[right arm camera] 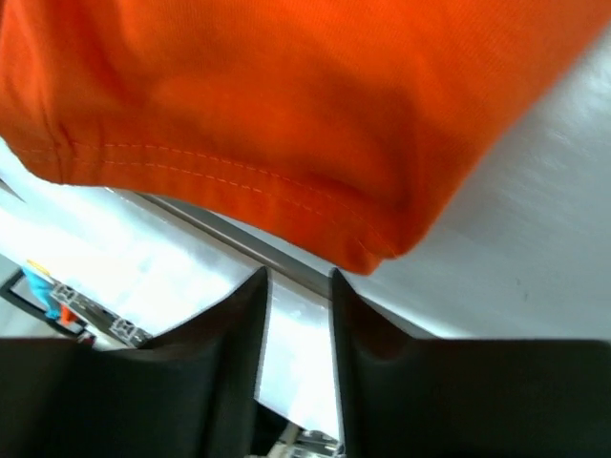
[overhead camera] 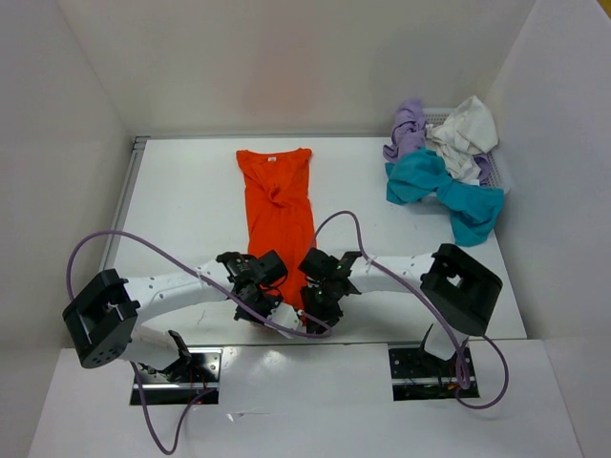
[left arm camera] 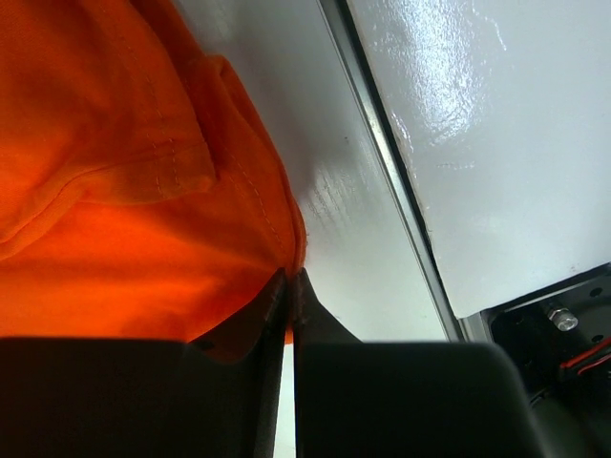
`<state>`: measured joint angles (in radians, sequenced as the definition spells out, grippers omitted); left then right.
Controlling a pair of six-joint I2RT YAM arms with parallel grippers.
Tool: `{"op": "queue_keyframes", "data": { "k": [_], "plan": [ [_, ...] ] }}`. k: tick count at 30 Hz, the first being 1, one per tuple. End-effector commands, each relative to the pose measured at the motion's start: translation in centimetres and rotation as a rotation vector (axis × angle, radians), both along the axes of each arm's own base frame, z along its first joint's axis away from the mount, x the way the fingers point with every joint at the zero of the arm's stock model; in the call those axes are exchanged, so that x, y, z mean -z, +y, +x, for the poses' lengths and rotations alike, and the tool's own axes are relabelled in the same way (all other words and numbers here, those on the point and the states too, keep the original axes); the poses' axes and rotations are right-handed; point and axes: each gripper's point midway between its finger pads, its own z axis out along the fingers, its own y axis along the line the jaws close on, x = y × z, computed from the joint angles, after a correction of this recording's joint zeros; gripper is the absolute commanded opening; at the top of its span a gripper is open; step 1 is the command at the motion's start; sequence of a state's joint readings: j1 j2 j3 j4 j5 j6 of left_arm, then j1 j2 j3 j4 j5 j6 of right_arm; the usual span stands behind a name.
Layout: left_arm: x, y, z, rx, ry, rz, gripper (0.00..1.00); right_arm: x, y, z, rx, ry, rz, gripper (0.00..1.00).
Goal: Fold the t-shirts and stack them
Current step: Grab the bottom of the folded rectangular tshirt with both arms
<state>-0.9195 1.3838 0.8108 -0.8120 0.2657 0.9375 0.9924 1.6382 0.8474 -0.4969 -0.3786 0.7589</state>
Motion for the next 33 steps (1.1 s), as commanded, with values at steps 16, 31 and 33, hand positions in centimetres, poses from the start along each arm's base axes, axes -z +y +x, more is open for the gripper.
{"op": "queue_keyframes", "data": {
  "k": [16, 31, 33],
  "plan": [
    [-1.2, -0.6, -0.9, -0.013, 0.048, -0.036, 0.08, -1.4, -0.3, 5.6, 0.276, -0.155, -0.079, 0.58],
    [-1.6, -0.8, -0.7, -0.044, 0.028, -0.056, 0.08, -0.8, 1.2, 3.8, 0.199, -0.061, 0.047, 0.0],
    [-1.8, -0.7, -1.6, -0.048, 0.066, -0.063, 0.08, -2.4, 1.3, 3.2, 0.173, -0.049, 0.086, 0.0]
  ]
}}
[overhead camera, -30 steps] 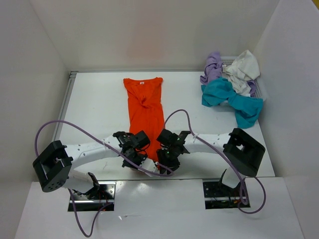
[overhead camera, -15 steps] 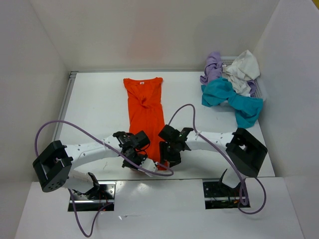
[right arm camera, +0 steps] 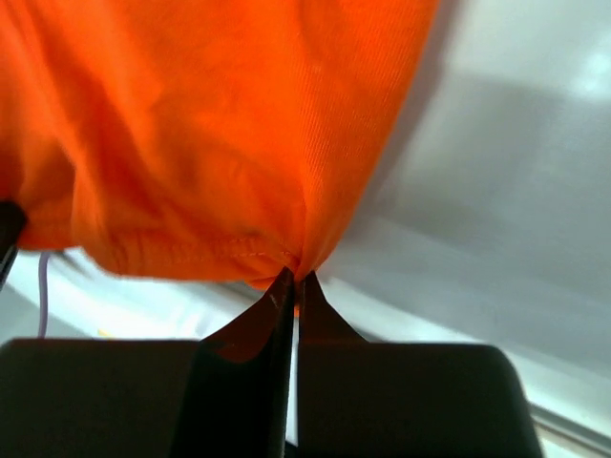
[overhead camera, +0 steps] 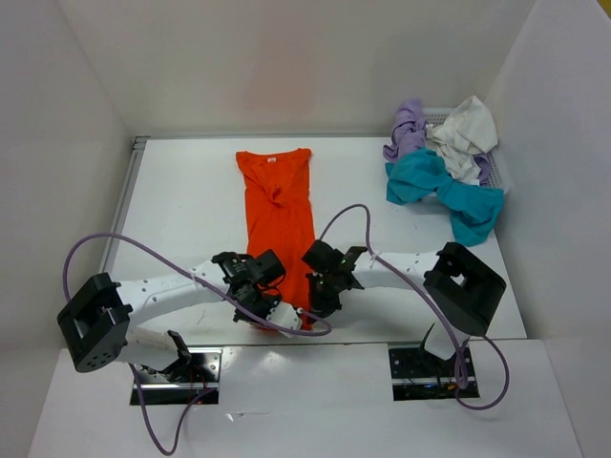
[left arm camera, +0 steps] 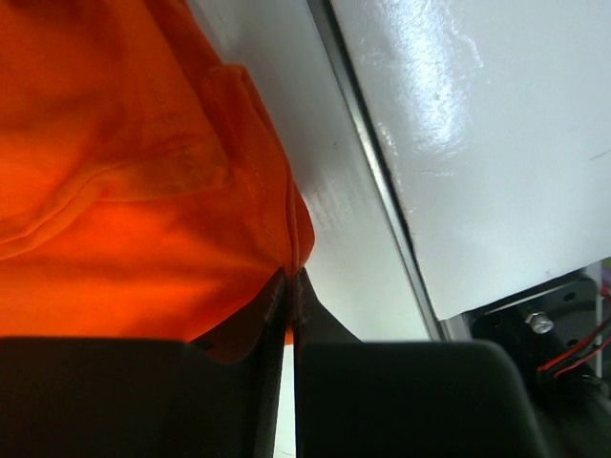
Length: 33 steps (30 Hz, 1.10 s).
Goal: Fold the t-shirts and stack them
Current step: Grab the bottom of the folded rectangular tshirt with both arms, then fold the folded rectangular tshirt in 1/3 of the way
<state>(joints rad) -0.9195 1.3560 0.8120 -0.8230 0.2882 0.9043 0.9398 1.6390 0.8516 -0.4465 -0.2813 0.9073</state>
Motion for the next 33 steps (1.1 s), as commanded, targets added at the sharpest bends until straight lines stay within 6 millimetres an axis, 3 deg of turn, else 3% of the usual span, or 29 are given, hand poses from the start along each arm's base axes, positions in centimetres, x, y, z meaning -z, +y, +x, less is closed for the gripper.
{"op": "queue_keyframes", "data": {
  "k": [1, 3, 7, 11, 12, 13, 17, 21, 23, 25, 26, 27, 29, 32, 33],
  "plan": [
    [-1.8, -0.9, -1.3, -0.016, 0.06, -0.062, 0.08, -3.2, 0.8, -0.6, -0.059, -0.014, 0.112, 0.0],
    [-2.3, -1.2, -2.3, 0.004, 0.112, -0.088, 0.08, -4.0, 0.9, -1.6, -0.1, -0.009, 0.121, 0.0],
    [-2.5, -1.0, -2.1, -0.031, 0.102, -0.077, 0.08, -5.3, 0.6, -2.4, -0.175, 0.004, 0.1, 0.0],
    [-3.4, -0.4, 0.7, -0.129, 0.017, -0.063, 0.02, -7.7, 0.5, -1.4, -0.223, -0.041, 0.088, 0.0],
    [-3.7, -0.3, 2.9, -0.195, -0.028, -0.072, 0.01, -7.9, 0.1, -0.2, -0.218, -0.06, 0.076, 0.0],
    [-4.4, -0.3, 3.9, -0.224, -0.044, -0.089, 0.0, -9.2, 0.5, 0.8, -0.216, -0.088, 0.097, 0.0],
    [-7.9, -1.1, 9.6, -0.401, -0.101, -0.166, 0.0, -10.6, 0.1, 4.7, -0.222, -0.132, 0.077, 0.0],
    [-8.5, -0.7, 15.2, -0.523, -0.169, -0.148, 0.0, -11.8, 0.1, 10.4, -0.22, -0.219, 0.046, 0.0],
    [-8.9, -0.1, 17.9, -0.584, -0.211, -0.151, 0.0, -10.9, -1.0, 13.6, -0.194, -0.224, 0.024, 0.0],
    [-8.6, 0.0, 20.2, -0.625, -0.233, -0.135, 0.0, -11.9, -0.9, 16.6, -0.177, -0.272, 0.039, 0.0],
    [-9.7, 0.2, 22.4, -0.654, -0.292, -0.151, 0.0, -10.8, -1.2, 18.1, -0.178, -0.262, 0.033, 0.0],
    [-8.9, 0.3, 23.6, -0.679, -0.294, -0.133, 0.0, -11.9, -0.7, 19.8, -0.176, -0.3, 0.048, 0.0],
    [-9.3, 1.1, 26.2, -0.735, -0.339, -0.13, 0.0, -11.8, -0.7, 21.7, -0.182, -0.307, 0.053, 0.0],
    [-10.0, 1.5, 30.7, -0.809, -0.385, -0.154, 0.0, -11.1, -0.9, 26.5, -0.154, -0.321, 0.051, 0.0],
    [-10.1, 1.9, 31.5, -0.826, -0.407, -0.152, 0.0, -11.0, -1.1, 27.1, -0.145, -0.311, 0.045, 0.0]
  ]
}}
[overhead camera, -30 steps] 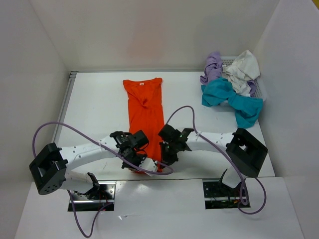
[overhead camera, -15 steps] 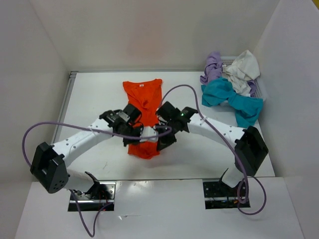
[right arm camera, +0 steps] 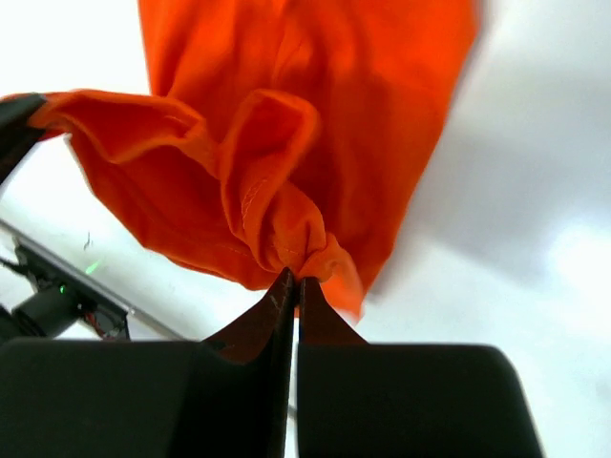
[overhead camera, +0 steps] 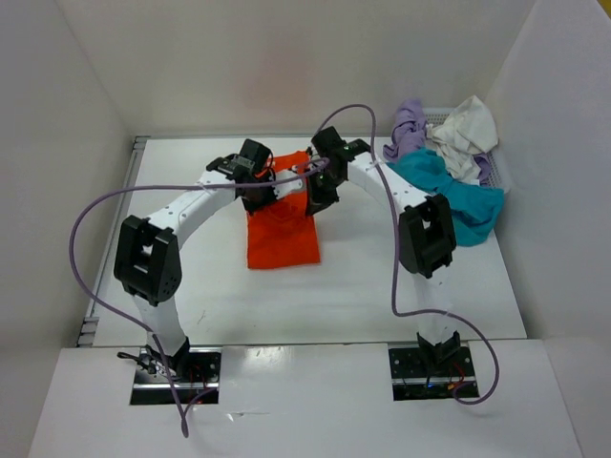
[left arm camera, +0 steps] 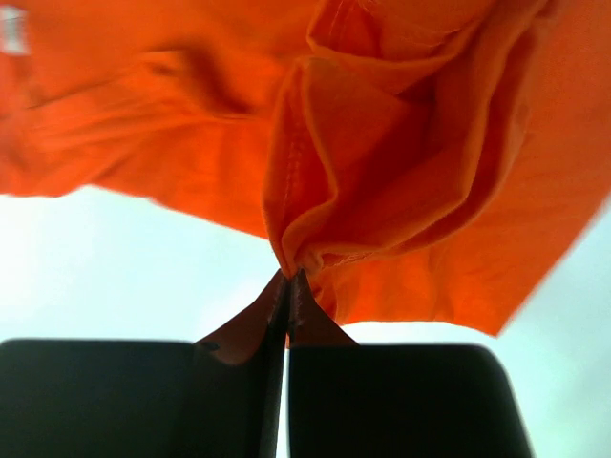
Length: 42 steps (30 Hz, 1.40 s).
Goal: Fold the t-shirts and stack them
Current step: Fold the folded rectangular tshirt in 1/3 of the way, then grab one side of the 2/3 rectangular tshirt with both arms
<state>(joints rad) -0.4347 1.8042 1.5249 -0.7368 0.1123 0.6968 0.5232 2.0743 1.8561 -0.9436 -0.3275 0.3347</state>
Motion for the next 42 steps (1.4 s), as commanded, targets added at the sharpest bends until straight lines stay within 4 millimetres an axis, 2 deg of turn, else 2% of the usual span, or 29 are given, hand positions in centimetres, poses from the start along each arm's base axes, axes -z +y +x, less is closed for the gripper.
{"op": "queue_keyframes", "data": {
  "k": [1, 3, 4, 7, 10, 11, 13, 15, 16, 18, 19, 21, 22, 23, 25, 26, 27, 28, 29, 30, 32, 33, 34, 35, 36, 37, 38, 39, 42],
  "plan": [
    [-2.0, 0.7, 4.6, -0.1, -0.112, -0.022, 0.0, -0.7, -0.2, 3.1, -0.045, -0.036, -0.005, 0.0],
    [-0.8, 1.1, 5.1, -0.107, -0.107, 0.013, 0.0, -0.3, -0.5, 5.6, -0.018, -0.039, 0.005, 0.0],
    [-0.9, 1.0, 5.6, -0.112, -0.124, 0.014, 0.0, -0.2, -0.1, 5.8, -0.025, -0.029, 0.019, 0.0],
    [0.6, 1.5, 6.3, -0.127, -0.111, 0.033, 0.0, 0.8, -0.6, 7.5, -0.005, -0.011, 0.052, 0.0],
    [1.5, 1.9, 6.9, -0.14, -0.108, 0.043, 0.0, 1.8, -0.2, 7.7, -0.023, 0.017, 0.087, 0.0],
    [2.1, 1.9, 6.9, -0.14, -0.096, 0.049, 0.0, 1.4, 0.0, 7.9, -0.028, 0.004, 0.102, 0.04],
    [2.3, 2.3, 7.6, -0.155, -0.111, 0.052, 0.0, 2.7, 0.4, 8.1, -0.043, 0.024, 0.11, 0.16],
    [3.6, 2.5, 7.7, -0.187, -0.093, 0.063, 0.0, 2.5, 0.4, 9.1, -0.039, 0.003, 0.127, 0.24],
    [3.5, 3.1, 8.1, -0.213, -0.106, 0.068, 0.0, 2.4, 0.8, 9.5, -0.044, -0.012, 0.142, 0.26],
    [4.1, 3.1, 8.5, -0.244, -0.1, 0.068, 0.0, 1.6, 0.9, 11.3, -0.026, -0.065, 0.168, 0.32],
    [4.0, 3.8, 9.0, -0.274, -0.115, 0.073, 0.0, 1.6, 1.2, 11.8, -0.015, -0.073, 0.178, 0.36],
    [4.1, 3.6, 9.7, -0.306, -0.122, 0.06, 0.02, 0.3, 1.3, 13.3, 0.005, -0.123, 0.205, 0.41],
    [3.9, 4.2, 10.0, -0.334, -0.133, 0.062, 0.05, 0.3, 1.4, 13.8, 0.019, -0.134, 0.206, 0.42],
    [4.0, 4.3, 10.3, -0.347, -0.136, 0.064, 0.09, -0.5, 1.5, 14.3, 0.022, -0.163, 0.209, 0.44],
    [3.3, 4.2, 11.4, -0.388, -0.171, 0.048, 0.23, -0.5, 0.6, 14.8, 0.046, -0.174, 0.183, 0.46],
    [3.3, 4.9, 11.9, -0.418, -0.18, 0.058, 0.31, -0.6, 0.1, 15.3, 0.052, -0.202, 0.155, 0.47],
    [2.5, 5.4, 12.6, -0.445, -0.206, 0.05, 0.44, -2.0, -0.3, 15.2, 0.063, -0.226, 0.144, 0.47],
    [0.9, 6.1, 13.8, -0.493, -0.251, 0.029, 0.49, -1.8, -0.8, 14.9, 0.061, -0.225, 0.113, 0.47],
    [0.0, 6.5, 14.4, -0.513, -0.269, 0.013, 0.54, -3.1, -1.6, 15.1, 0.076, -0.267, 0.081, 0.47],
    [-0.9, 6.9, 15.0, -0.525, -0.29, 0.002, 0.57, -3.6, -2.1, 15.0, 0.076, -0.284, 0.063, 0.47],
    [-2.9, 8.1, 15.8, -0.56, -0.314, -0.016, 0.63, -3.2, -2.7, 13.9, 0.074, -0.257, 0.035, 0.47],
    [-3.1, 8.1, 15.8, -0.56, -0.312, -0.015, 0.63, -4.7, -2.9, 13.6, 0.074, -0.28, 0.045, 0.47],
    [-4.7, 7.9, 15.4, -0.524, -0.33, -0.027, 0.64, -3.4, -2.8, 12.5, 0.064, -0.248, 0.032, 0.47],
    [-3.9, 7.3, 14.2, -0.472, -0.288, -0.036, 0.64, -3.4, -2.7, 11.7, 0.045, -0.238, 0.047, 0.47],
    [-5.7, 6.6, 12.9, -0.383, -0.318, -0.024, 0.64, -3.1, -3.0, 10.3, 0.039, -0.224, 0.053, 0.49],
    [-5.3, 5.9, 11.4, -0.312, -0.31, 0.002, 0.65, -2.8, -3.2, 9.5, 0.034, -0.216, 0.06, 0.5],
    [-4.8, 5.3, 10.0, -0.244, -0.31, 0.034, 0.65, -2.6, -3.5, 8.6, 0.043, -0.205, 0.06, 0.52],
    [-2.6, 4.2, 6.1, -0.148, -0.269, 0.092, 0.65, -1.7, -4.3, 6.5, 0.055, -0.166, 0.05, 0.53],
    [1.2, 3.2, 0.7, -0.009, -0.14, 0.175, 0.66, -0.9, -3.8, 4.2, 0.053, -0.145, 0.1, 0.55]
  ]
}}
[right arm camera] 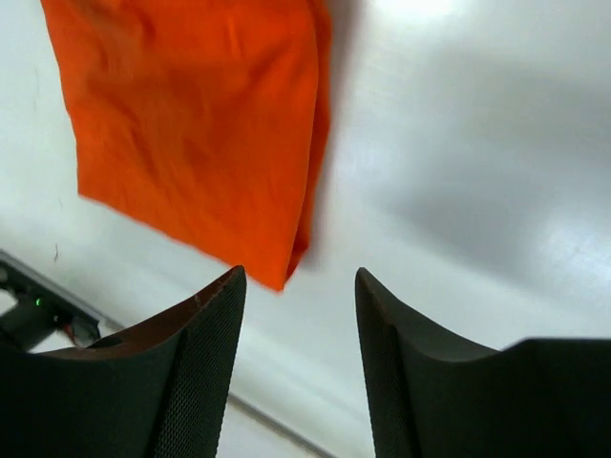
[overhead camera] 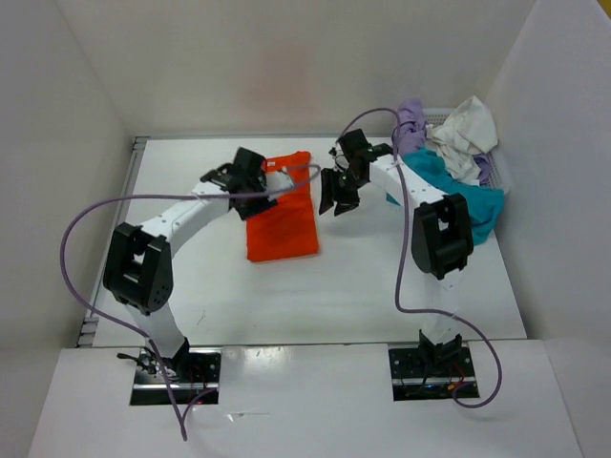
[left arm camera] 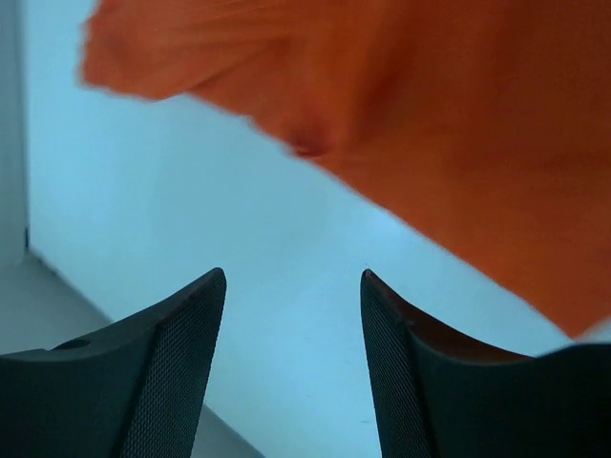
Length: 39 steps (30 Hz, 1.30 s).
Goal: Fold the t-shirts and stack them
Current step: Grab one side of the 2/3 rectangular tshirt with both arms
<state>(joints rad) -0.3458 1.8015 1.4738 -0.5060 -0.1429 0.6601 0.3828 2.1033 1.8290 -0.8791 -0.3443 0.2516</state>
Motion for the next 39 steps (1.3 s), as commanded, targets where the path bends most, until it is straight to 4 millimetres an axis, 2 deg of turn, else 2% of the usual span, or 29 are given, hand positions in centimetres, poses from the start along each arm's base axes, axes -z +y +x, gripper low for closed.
{"op": "queue_keyframes", "data": {
  "k": [1, 2, 3, 5, 6, 7, 10, 17, 19, 20, 22, 27, 29, 31, 32, 34, 35, 37, 38, 39],
  "plan": [
    [4.3, -3.8, -7.7, 0.278, 0.192, 0.063, 0.66, -1.7, 1.8, -2.3, -0.024, -0.057, 0.119, 0.57],
    [5.1, -4.0, -8.9, 0.29, 0.228, 0.053, 0.68, -1.3, 1.8, -2.3, -0.014, -0.062, 0.127, 0.59],
    [5.1, -5.2, -10.1, 0.335, 0.239, 0.031, 0.69, 0.3, 2.1, -3.8, -0.01, -0.006, 0.125, 0.59],
    [6.0, -6.2, -11.4, 0.363, 0.26, 0.017, 0.71, 0.7, 2.9, -4.3, -0.009, -0.001, 0.164, 0.6],
    [6.5, -6.3, -12.4, 0.369, 0.281, 0.012, 0.71, 1.7, 3.2, -5.3, -0.013, 0.03, 0.169, 0.62],
    [6.8, -7.1, -12.7, 0.39, 0.276, 0.012, 0.73, 1.9, 3.4, -5.5, -0.001, 0.043, 0.181, 0.62],
    [8.7, -6.7, -12.8, 0.381, 0.277, 0.05, 0.73, 3.0, 4.1, -6.3, -0.01, 0.059, 0.171, 0.62],
    [10.2, -6.0, -13.8, 0.378, 0.317, 0.067, 0.73, 5.4, 5.0, -7.9, -0.024, 0.121, 0.159, 0.63],
    [11.0, -5.5, -14.6, 0.369, 0.341, 0.072, 0.73, 6.7, 4.3, -9.0, 0.004, 0.167, 0.136, 0.63],
    [11.3, -5.2, -14.8, 0.363, 0.347, 0.085, 0.73, 6.8, 4.3, -8.9, 0.016, 0.167, 0.13, 0.63],
    [12.2, -4.5, -14.8, 0.339, 0.343, 0.109, 0.73, 8.5, 3.9, -9.3, 0.025, 0.201, 0.101, 0.63],
    [12.5, -4.6, -13.8, 0.307, 0.311, 0.112, 0.73, 10.0, 3.4, -10.0, 0.042, 0.252, 0.066, 0.63],
    [13.1, -4.2, -13.6, 0.284, 0.312, 0.135, 0.65, 10.1, 3.5, -9.7, 0.041, 0.249, 0.068, 0.61],
    [13.3, -4.4, -13.3, 0.284, 0.3, 0.13, 0.57, 10.0, 3.6, -9.8, 0.037, 0.254, 0.076, 0.53],
    [13.3, -4.6, -13.1, 0.275, 0.301, 0.124, 0.47, 10.2, 3.8, -9.8, 0.033, 0.258, 0.085, 0.41],
    [13.7, -4.5, -13.2, 0.275, 0.311, 0.129, 0.34, 10.1, 3.9, -9.9, 0.029, 0.263, 0.093, 0.28],
    [13.3, -4.9, -12.7, 0.267, 0.293, 0.116, 0.21, 10.1, 3.9, -9.9, 0.029, 0.263, 0.093, 0.17],
    [13.3, -4.9, -12.7, 0.259, 0.294, 0.111, 0.12, 9.7, 4.0, -9.8, 0.028, 0.252, 0.098, 0.08],
    [13.1, -5.1, -12.4, 0.259, 0.284, 0.106, 0.08, 9.7, 4.0, -9.8, 0.028, 0.252, 0.099, 0.0],
    [12.8, -5.0, -12.6, 0.251, 0.288, 0.103, 0.03, 9.3, 4.0, -9.7, 0.027, 0.244, 0.103, 0.0]
  ]
}}
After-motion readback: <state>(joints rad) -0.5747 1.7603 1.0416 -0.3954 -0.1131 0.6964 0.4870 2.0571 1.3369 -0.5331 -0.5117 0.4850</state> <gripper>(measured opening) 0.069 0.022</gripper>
